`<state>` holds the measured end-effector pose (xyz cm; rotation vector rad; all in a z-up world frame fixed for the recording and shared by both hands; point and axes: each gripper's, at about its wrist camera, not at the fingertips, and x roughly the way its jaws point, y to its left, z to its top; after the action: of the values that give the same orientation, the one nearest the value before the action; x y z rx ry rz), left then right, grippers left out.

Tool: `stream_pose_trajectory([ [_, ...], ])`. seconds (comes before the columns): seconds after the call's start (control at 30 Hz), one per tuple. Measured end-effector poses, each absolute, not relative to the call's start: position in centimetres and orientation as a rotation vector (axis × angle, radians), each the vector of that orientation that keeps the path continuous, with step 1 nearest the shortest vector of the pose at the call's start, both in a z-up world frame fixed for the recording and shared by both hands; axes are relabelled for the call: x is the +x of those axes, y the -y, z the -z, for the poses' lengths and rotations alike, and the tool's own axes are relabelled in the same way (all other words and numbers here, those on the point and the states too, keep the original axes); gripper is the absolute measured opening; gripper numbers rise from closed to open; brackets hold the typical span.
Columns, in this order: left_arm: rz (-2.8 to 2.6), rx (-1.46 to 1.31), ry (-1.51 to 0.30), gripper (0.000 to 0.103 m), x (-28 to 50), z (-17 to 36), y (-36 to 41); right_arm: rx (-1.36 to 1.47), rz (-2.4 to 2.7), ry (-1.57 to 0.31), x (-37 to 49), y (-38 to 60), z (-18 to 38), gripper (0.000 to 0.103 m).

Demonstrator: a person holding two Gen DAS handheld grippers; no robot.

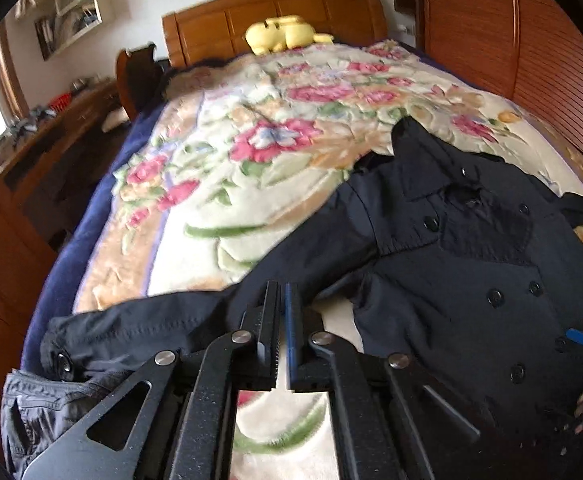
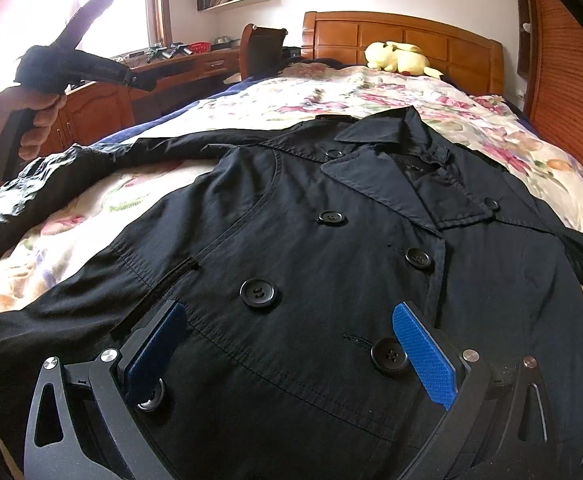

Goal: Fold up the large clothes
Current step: 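Lift the grasped sleeve with the left gripper and fold it across the coat front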

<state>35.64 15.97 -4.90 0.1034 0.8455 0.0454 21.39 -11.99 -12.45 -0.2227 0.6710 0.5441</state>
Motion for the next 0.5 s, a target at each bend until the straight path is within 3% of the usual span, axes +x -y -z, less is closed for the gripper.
stream_pose_trajectory([
  [0.1,-0.038,0.101,-0.887,0.028,35.7,6.4,-17.4,-0.232,-0.543,-0.67,21.3,11.8,12.5,0.103],
  [0.5,-0.179,0.175,-1.001,0.038,35.8,13.1,-22.4,-0.238,-0.542,-0.677,21.3,11.8,12.6,0.103],
])
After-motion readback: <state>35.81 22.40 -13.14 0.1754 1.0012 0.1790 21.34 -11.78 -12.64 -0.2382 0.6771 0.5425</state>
